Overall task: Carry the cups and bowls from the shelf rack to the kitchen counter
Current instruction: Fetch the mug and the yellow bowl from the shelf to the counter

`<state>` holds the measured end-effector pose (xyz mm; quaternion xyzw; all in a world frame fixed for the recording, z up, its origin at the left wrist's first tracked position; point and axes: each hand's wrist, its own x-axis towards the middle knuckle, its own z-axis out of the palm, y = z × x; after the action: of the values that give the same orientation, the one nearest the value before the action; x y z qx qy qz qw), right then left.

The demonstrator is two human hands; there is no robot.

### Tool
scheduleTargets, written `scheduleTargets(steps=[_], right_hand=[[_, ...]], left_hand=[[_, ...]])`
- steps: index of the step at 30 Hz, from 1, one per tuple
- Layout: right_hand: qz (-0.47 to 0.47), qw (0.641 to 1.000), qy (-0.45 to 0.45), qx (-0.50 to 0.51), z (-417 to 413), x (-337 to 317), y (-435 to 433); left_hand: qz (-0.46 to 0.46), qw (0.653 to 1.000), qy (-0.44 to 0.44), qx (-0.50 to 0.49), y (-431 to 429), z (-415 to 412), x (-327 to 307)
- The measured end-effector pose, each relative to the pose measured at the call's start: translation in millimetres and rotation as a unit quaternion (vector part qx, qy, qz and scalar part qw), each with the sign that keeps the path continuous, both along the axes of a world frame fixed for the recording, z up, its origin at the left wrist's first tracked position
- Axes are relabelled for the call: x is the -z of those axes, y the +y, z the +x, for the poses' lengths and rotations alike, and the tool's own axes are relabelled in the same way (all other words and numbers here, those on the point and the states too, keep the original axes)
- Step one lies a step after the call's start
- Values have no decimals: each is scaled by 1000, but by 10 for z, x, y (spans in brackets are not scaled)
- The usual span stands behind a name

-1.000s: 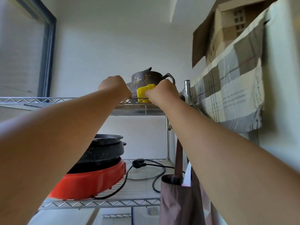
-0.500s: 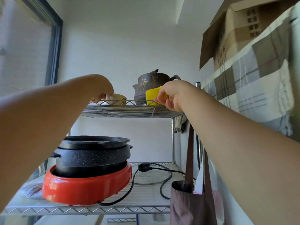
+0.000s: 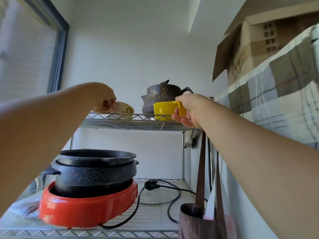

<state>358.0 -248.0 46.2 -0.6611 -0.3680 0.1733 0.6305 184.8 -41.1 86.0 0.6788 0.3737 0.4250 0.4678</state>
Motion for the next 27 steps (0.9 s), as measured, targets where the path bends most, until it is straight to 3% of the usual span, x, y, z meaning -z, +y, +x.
scheduleTargets(steps=[7, 15, 27], right_hand=[[93, 995, -32, 1, -138, 96, -86], [198, 979, -49, 4, -434, 185, -281], [195, 980, -27, 15, -695, 1899, -875]], left_hand=[[12, 988, -155, 25, -269, -146, 66], [16, 947, -313, 66, -712, -453, 405], [-58, 931, -335, 131, -1100, -720, 2289]])
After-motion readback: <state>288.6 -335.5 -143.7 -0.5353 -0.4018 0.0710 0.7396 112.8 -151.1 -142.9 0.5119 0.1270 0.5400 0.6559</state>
